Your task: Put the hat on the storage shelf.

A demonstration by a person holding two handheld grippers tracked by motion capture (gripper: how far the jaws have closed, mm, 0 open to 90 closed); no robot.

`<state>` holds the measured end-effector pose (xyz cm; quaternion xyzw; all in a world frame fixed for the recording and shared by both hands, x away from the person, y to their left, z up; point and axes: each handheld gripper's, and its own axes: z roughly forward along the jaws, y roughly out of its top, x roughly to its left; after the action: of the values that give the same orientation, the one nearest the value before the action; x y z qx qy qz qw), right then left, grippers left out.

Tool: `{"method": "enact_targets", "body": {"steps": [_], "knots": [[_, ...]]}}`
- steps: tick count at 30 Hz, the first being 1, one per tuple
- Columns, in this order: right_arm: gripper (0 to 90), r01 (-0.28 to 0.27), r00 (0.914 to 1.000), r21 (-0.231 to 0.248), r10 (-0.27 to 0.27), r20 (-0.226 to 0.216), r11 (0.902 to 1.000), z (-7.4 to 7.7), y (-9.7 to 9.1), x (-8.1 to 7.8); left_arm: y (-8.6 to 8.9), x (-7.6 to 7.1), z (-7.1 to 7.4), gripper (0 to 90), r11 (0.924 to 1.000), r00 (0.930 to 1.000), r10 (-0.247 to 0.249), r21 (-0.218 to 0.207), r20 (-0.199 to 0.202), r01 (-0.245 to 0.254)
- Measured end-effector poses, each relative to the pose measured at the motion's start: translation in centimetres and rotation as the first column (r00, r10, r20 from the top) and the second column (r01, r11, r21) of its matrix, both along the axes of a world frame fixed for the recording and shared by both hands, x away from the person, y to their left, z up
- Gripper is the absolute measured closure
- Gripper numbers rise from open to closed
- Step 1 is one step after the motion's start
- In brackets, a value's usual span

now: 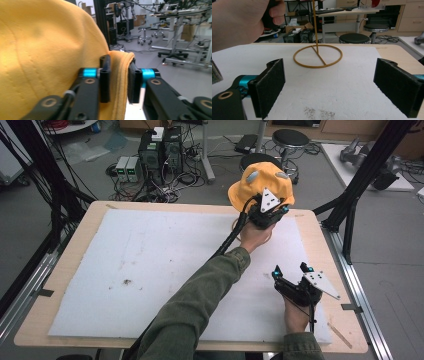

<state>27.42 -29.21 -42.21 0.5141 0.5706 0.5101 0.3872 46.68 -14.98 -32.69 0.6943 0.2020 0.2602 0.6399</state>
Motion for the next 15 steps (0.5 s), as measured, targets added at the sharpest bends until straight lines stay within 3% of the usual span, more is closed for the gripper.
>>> {"method": "enact_targets", "body": {"steps": [3,11,15], "knots": [[9.1,-0.001,1.0,0.001,0.001,-0.002,1.0,0.0,0.0,0.0,-0.2,-0.4,0.1,54.5,0.9999,0.9998,-0.013,-0.006,-0.013,0.013],[9.1,-0.002,1.0,-0.003,0.002,-0.004,1.0,0.0,-0.1,-0.1,0.3,-0.7,0.7,46.4,0.9997,0.9999,-0.009,-0.021,-0.012,0.009],[9.1,0.0,1.0,-0.001,0.0,-0.006,1.0,0.0,-0.1,-0.1,0.9,-0.9,1.2,44.4,0.9987,0.9999,-0.011,-0.05,0.0,0.011]]}}
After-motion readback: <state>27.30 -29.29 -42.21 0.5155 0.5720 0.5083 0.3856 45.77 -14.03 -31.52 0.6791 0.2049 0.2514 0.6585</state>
